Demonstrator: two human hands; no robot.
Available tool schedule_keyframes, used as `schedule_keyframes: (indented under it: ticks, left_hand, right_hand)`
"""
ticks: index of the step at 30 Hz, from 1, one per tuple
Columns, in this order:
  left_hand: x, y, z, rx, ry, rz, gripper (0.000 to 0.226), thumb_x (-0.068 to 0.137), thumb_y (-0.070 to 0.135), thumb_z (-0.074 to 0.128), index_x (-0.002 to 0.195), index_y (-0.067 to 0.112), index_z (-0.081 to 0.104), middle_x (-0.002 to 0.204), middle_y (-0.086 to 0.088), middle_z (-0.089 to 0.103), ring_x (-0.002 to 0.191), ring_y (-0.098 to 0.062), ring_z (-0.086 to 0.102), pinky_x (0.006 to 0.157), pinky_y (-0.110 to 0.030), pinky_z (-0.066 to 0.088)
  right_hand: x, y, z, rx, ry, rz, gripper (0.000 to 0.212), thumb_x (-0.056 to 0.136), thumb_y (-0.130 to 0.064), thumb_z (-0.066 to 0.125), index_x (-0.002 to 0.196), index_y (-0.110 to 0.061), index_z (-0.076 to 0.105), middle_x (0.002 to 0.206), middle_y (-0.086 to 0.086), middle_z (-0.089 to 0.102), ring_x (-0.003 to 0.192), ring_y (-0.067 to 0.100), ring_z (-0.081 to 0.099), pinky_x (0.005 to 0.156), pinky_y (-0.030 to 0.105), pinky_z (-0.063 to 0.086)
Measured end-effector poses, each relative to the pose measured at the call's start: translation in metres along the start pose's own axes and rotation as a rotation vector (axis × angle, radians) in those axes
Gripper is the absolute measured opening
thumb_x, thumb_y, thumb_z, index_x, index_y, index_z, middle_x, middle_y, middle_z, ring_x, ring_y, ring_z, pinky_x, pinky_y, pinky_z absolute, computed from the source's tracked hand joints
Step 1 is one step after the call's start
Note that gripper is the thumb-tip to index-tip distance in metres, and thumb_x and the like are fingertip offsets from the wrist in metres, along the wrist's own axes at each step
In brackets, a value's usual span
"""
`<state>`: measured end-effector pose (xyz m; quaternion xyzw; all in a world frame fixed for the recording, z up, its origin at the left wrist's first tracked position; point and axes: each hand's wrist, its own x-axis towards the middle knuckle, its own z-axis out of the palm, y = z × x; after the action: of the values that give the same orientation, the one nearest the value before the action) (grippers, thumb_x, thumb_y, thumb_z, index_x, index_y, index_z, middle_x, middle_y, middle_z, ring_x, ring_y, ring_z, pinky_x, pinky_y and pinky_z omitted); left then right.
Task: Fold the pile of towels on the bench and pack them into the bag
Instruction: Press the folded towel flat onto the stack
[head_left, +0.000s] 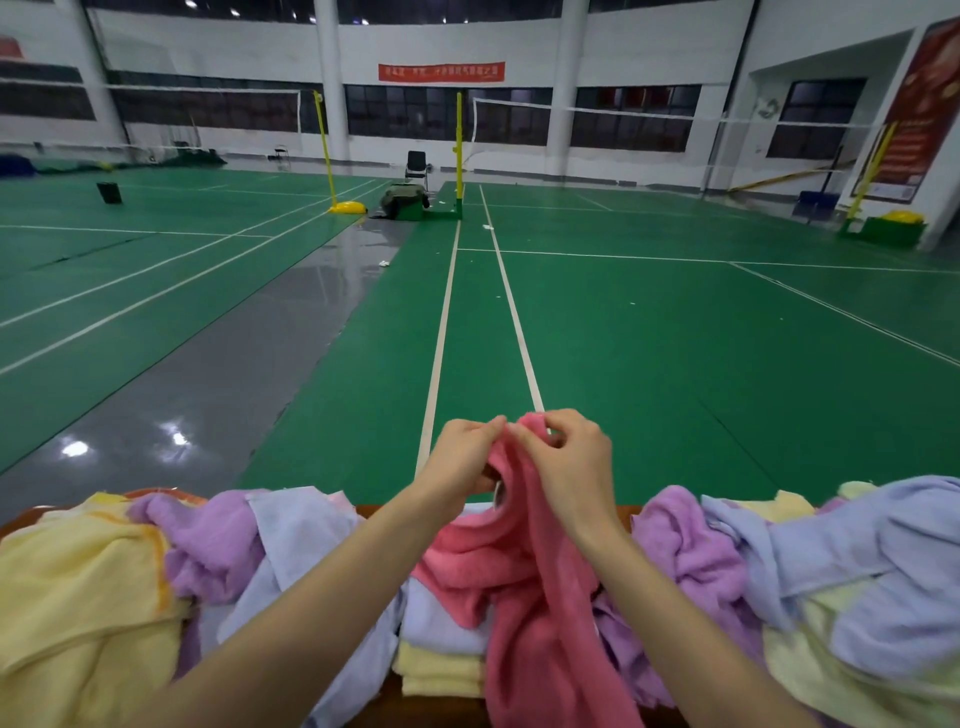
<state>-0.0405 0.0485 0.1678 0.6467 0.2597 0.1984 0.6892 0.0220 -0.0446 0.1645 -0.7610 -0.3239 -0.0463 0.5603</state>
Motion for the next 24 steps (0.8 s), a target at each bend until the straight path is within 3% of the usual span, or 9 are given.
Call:
schedule_keyframes:
  ticks: [4,8,10,12,14,17,20,24]
  left_hand:
    - [-0.001,0.005,-0.001,-0.098,0.020,-0.075,0.044,0.102,0.030,0.033,0.077,0.004,0.059,0.055,-0.006,0.054,0.049,-0.014,0.050,0.046,-0.020,0.045]
    - [-0.005,0.003,-0.007,-0.109,-0.041,-0.094,0.053,0.095,0.050,0.041,0.068,0.007,0.058,0.058,-0.006,0.054,0.054,-0.019,0.053,0.054,-0.026,0.046]
    - [-0.006,0.000,-0.012,-0.067,-0.054,-0.067,0.042,0.089,0.041,0.056,0.071,0.004,0.062,0.058,-0.007,0.057,0.052,-0.018,0.054,0.051,-0.024,0.046]
    - [-0.005,-0.005,-0.017,-0.019,-0.040,-0.052,0.027,0.090,0.024,0.058,0.076,0.001,0.064,0.060,-0.010,0.057,0.049,-0.018,0.053,0.046,-0.022,0.043]
    - [-0.003,-0.008,-0.021,-0.022,-0.002,-0.056,0.026,0.095,0.015,0.049,0.078,0.001,0.063,0.056,-0.010,0.055,0.044,-0.017,0.049,0.044,-0.021,0.040]
    - [-0.002,-0.006,-0.028,0.014,0.021,-0.021,0.027,0.097,0.018,0.045,0.083,0.006,0.066,0.065,-0.008,0.058,0.055,-0.015,0.052,0.053,-0.022,0.043]
    - [-0.001,0.000,-0.044,0.148,-0.001,0.082,0.023,0.096,0.020,0.049,0.086,0.012,0.068,0.075,-0.005,0.061,0.068,-0.014,0.054,0.063,-0.024,0.043]
    - [-0.005,0.014,-0.065,0.175,-0.072,0.158,0.021,0.095,0.020,0.050,0.093,0.011,0.068,0.077,0.003,0.068,0.070,-0.006,0.061,0.069,-0.022,0.047]
  right_hand:
    - [-0.011,-0.004,0.006,-0.020,0.009,-0.081,0.014,0.086,-0.025,0.065,0.079,-0.015,0.073,0.082,-0.003,0.069,0.076,0.013,0.061,0.071,0.032,0.048]
    - [-0.024,0.001,0.009,-0.152,-0.149,-0.196,0.031,0.085,-0.041,0.054,0.105,-0.024,0.071,0.109,-0.013,0.063,0.099,0.006,0.059,0.084,0.028,0.048]
    - [-0.029,0.003,0.009,-0.205,-0.327,-0.266,0.045,0.081,-0.045,0.043,0.115,-0.025,0.066,0.122,-0.012,0.055,0.110,0.004,0.051,0.090,0.024,0.045]
    - [-0.028,0.009,0.007,-0.130,-0.485,-0.281,0.048,0.078,-0.037,0.042,0.116,-0.021,0.066,0.126,-0.010,0.053,0.114,0.004,0.047,0.097,0.019,0.038]
    - [-0.021,0.012,0.002,0.098,-0.537,-0.158,0.036,0.081,-0.021,0.047,0.108,-0.013,0.070,0.124,-0.008,0.057,0.111,-0.003,0.051,0.097,0.012,0.036]
    - [-0.004,0.021,-0.009,0.331,-0.441,0.007,0.022,0.090,0.001,0.051,0.098,-0.010,0.069,0.106,0.003,0.066,0.082,-0.008,0.059,0.075,0.008,0.043]
    - [0.008,0.049,-0.024,0.189,-0.389,0.019,0.025,0.082,-0.005,0.068,0.100,-0.021,0.063,0.097,-0.009,0.064,0.076,-0.010,0.056,0.073,0.010,0.045]
    - [-0.004,0.096,-0.036,-0.119,-0.607,0.091,0.035,0.068,-0.012,0.082,0.089,-0.032,0.061,0.091,-0.017,0.064,0.079,-0.012,0.058,0.075,0.007,0.041]
